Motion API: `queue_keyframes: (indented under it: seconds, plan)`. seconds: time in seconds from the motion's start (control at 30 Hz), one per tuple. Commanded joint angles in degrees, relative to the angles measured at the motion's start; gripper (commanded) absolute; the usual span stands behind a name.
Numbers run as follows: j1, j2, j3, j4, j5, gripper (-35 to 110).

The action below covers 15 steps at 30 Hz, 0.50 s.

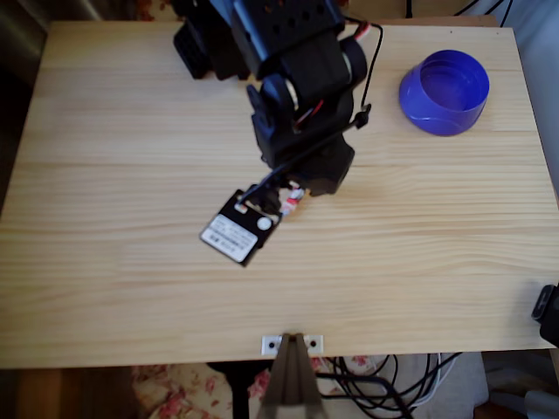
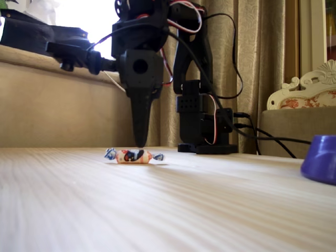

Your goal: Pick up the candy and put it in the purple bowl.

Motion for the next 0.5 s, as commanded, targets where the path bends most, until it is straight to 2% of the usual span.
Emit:
queue_keyframes:
  seconds: [0.0, 0.47]
  plan:
    - [0.62, 1.14, -4.22, -0.18, 0.62, 17]
    - [0.18, -1.85, -3.08, -2.02, 3.43, 17]
